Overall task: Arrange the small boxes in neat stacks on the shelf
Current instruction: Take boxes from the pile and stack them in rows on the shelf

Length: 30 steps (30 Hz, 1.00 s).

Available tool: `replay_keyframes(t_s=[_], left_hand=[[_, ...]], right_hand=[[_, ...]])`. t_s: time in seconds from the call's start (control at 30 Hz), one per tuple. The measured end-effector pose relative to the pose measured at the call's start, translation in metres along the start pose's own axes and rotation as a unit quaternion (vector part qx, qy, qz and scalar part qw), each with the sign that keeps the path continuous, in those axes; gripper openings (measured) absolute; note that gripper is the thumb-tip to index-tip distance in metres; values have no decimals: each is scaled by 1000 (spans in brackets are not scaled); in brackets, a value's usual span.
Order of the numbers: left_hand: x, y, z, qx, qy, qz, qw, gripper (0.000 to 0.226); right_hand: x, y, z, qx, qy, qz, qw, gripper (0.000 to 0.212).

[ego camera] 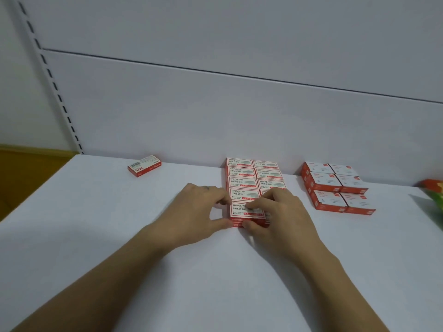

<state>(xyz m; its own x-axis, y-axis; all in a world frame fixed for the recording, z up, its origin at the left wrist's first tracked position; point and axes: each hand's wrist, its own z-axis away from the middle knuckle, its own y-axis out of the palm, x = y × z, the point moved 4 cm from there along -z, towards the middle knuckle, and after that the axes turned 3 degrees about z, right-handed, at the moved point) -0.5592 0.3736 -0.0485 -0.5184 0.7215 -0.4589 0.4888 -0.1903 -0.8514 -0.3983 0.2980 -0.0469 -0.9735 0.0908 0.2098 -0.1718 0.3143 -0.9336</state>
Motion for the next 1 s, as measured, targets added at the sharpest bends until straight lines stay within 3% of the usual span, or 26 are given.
replay_keyframes(t_s=[0.17, 0.23, 0.47, 0.6, 0.83, 1.0], left_hand=[[12, -41, 8, -88, 10, -55, 995, 47], [28, -57, 13, -110, 3, -87, 990, 55], [113, -89, 56, -113, -171, -203, 957, 53], [144, -97, 79, -133, -243, -150, 949, 56], [167, -112, 86, -216, -237, -34, 947, 49], [171, -107, 79, -185, -230, -40, 955, 47]], right_hand=[[23, -19, -15, -20, -31, -14, 999, 49], [43, -19, -27, 12, -59, -7, 998, 50], [133, 12, -73, 105, -114, 4, 988, 56], [171, 46, -103, 150, -98, 37, 983, 61], [202, 85, -154, 164, -9, 38, 986, 66], [202, 105, -159, 123, 30, 20, 992, 60]])
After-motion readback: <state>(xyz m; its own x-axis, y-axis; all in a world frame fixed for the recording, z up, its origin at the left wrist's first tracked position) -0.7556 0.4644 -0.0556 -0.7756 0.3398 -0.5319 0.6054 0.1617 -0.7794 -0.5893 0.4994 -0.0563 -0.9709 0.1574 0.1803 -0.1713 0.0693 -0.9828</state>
